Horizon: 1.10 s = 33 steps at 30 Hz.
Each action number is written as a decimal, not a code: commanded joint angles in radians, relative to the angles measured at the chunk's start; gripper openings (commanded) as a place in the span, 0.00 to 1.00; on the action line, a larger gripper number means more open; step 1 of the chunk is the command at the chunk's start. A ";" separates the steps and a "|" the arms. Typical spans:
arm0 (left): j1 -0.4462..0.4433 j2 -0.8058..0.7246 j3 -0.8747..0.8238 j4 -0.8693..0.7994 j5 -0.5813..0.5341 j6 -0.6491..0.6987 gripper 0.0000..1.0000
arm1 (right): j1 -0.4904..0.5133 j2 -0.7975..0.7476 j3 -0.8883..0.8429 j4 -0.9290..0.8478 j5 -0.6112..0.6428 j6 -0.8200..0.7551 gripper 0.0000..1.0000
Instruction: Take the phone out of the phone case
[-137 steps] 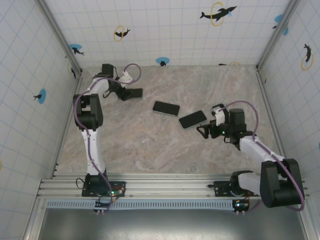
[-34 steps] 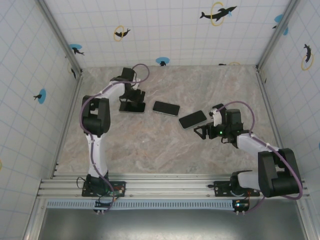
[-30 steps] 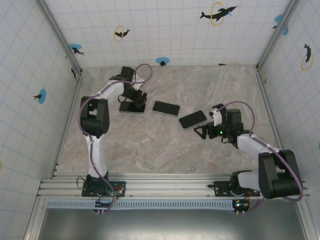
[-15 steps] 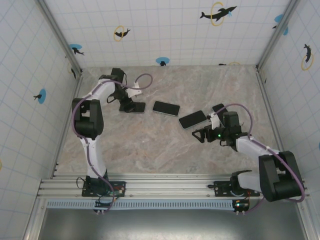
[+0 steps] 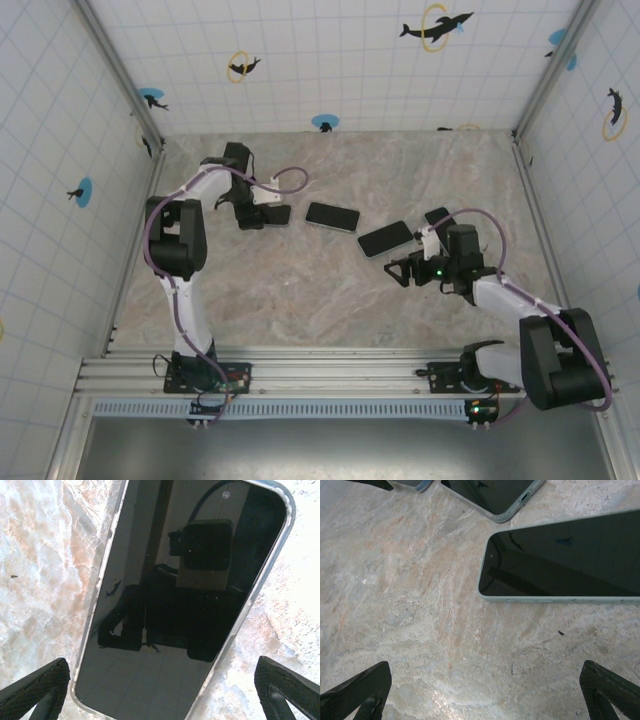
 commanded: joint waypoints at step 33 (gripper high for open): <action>-0.033 0.133 0.157 -0.115 -0.061 0.115 0.91 | 0.007 -0.021 -0.015 -0.015 0.027 -0.014 0.99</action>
